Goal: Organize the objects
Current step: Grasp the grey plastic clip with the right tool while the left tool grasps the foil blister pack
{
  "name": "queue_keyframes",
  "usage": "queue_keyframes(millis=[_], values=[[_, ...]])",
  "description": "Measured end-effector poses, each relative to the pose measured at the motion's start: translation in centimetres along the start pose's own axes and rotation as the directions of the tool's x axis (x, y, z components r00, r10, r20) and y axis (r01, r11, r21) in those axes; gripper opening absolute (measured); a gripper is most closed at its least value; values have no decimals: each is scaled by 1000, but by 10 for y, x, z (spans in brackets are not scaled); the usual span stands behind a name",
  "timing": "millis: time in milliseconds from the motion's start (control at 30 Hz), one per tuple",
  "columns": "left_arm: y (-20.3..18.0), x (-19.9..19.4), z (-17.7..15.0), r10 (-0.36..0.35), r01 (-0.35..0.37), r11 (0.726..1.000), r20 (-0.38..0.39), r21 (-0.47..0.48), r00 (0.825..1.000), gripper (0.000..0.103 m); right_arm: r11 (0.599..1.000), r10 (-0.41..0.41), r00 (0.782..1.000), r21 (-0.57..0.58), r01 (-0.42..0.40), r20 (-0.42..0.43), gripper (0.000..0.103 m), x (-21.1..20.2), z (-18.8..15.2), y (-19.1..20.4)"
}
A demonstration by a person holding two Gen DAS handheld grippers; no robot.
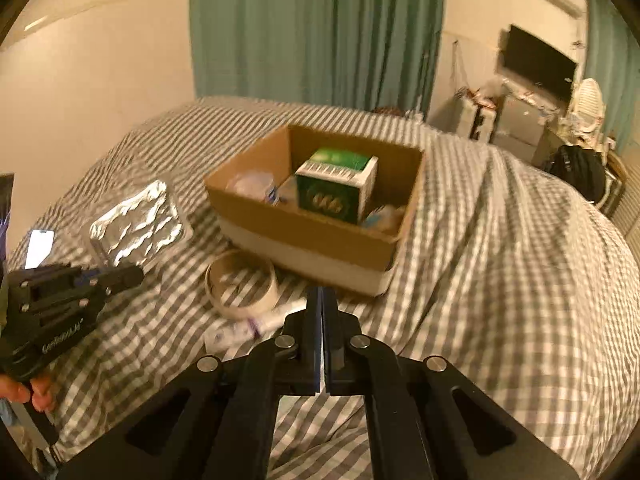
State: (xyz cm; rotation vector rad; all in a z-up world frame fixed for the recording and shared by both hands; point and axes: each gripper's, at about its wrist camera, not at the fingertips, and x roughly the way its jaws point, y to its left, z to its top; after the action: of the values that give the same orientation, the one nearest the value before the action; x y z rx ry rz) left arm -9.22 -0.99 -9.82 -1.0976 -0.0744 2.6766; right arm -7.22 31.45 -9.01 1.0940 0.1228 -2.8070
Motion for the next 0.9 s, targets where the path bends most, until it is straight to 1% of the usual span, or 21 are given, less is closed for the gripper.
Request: queue_keyframes(millis=[67,100,133,167,200,267,367,467,533,567,633,667,700,733,800,867,900], values=[[-1,1,-1,1,-1,1000,-3,4,1000,7,1000,2,999,15,-2,-44,1,9,-2,-6],[-1,3,-2,3,-2,1000,-10,3,1000,7,999,-5,997,33,8,-72,12,17,-6,-10],[-1,7,-5,10,-10,1000,-19,0,1000,7,998,-12,995,53,18,-102,25,26,-11,-13],[-1,12,-7,12,-13,1000,-32,-4,999,7,997,-12,989,79,24,-146,61,38,-17,-16],[0,17,-11,14,-14,1000,-46,-10,999,7,995,-4,986,96,20,-168,72,48,-22,-17],[2,23,-17,15,-16,1000,-64,-13,998,7,993,36,972,117,-9,-234,72,73,-33,-15],[5,31,-24,18,-20,1000,-89,-16,996,7,993,63,943,118,-26,-326,72,106,-42,-8],[7,35,-28,14,-17,1000,-102,-24,995,7,990,93,925,134,-46,-370,72,126,-43,-5],[7,36,-30,11,-14,1000,-106,-25,994,7,989,99,918,142,-47,-385,71,134,-44,-6],[7,36,-32,10,-13,1000,-106,-24,994,7,989,100,917,141,-48,-385,70,134,-44,-6],[6,35,-33,7,-9,1000,-107,-21,994,7,989,109,923,135,-63,-368,53,130,-43,-5],[6,34,-34,6,-8,1000,-107,-20,994,7,990,106,930,124,-66,-351,37,125,-41,-3],[5,33,-34,6,-8,1000,-107,-20,994,7,993,82,938,111,-47,-337,27,121,-40,-3],[5,33,-35,6,-8,1000,-106,-20,994,7,992,82,942,114,-47,-327,24,118,-40,-4],[5,32,-35,8,-10,1000,-101,-20,995,7,989,107,950,131,-71,-294,19,108,-38,-6],[5,29,-34,11,-13,1000,-95,-20,995,7,991,92,960,119,-62,-266,18,98,-36,-5],[6,28,-33,12,-14,1000,-91,-21,996,7,992,85,965,112,-58,-249,16,93,-35,-5]])
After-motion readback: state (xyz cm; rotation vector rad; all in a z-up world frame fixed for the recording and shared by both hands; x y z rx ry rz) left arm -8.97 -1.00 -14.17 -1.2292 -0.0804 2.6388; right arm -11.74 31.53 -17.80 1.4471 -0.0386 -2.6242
